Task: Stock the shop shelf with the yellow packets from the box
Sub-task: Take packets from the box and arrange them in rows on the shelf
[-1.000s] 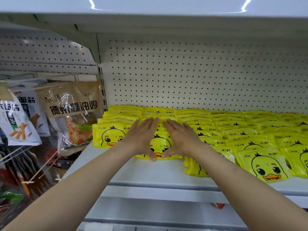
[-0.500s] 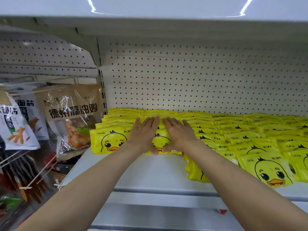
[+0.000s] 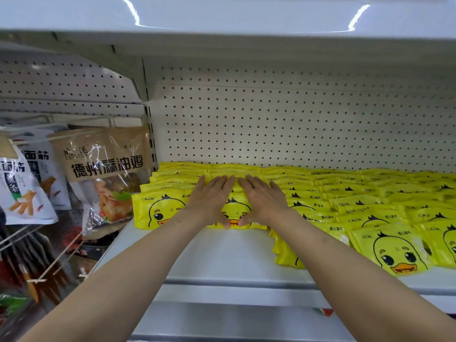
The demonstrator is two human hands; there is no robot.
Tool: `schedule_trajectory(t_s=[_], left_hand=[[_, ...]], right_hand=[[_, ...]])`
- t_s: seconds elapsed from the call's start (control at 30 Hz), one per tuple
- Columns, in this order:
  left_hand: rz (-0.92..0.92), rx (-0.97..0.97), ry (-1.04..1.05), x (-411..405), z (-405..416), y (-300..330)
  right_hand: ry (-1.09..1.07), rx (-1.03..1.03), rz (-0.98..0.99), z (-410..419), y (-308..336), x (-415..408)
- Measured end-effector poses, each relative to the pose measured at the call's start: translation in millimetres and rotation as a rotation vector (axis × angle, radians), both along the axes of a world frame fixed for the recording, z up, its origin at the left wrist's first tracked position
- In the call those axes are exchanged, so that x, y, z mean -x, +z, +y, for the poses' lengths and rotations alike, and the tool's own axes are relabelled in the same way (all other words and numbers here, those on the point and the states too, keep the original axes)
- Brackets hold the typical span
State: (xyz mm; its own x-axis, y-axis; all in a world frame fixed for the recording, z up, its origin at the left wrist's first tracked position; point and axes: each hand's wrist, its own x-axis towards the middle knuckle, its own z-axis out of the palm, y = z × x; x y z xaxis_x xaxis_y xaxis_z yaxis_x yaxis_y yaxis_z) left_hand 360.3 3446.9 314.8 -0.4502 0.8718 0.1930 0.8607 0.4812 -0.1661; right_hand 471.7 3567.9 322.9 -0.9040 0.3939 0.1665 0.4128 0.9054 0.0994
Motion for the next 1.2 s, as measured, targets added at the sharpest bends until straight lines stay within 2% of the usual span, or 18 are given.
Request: schedule_trajectory(t_s=[0.47, 0.67, 0.8, 0.93, 1.2], left_hand=[[-0.039, -0.02, -0.037, 1, -4, -2], [-0.06, -0.069, -0.093, 27, -45, 8], [-0.057, -0.041, 0.001, 63, -95, 20], [-0.087, 0.044, 0.083, 83, -131, 23], [-0.056, 0.099, 0.107, 101, -129, 5]], right_hand=[[-0.021, 0.02, -0.044, 0, 1, 0], [-0.06, 0.08, -0.111, -9, 15, 1], [0.02, 0.073, 0.007, -35, 26, 22], [0.117, 0.05, 0.035, -71, 18, 56], [0.149, -0.017, 0.027, -108, -8, 102]])
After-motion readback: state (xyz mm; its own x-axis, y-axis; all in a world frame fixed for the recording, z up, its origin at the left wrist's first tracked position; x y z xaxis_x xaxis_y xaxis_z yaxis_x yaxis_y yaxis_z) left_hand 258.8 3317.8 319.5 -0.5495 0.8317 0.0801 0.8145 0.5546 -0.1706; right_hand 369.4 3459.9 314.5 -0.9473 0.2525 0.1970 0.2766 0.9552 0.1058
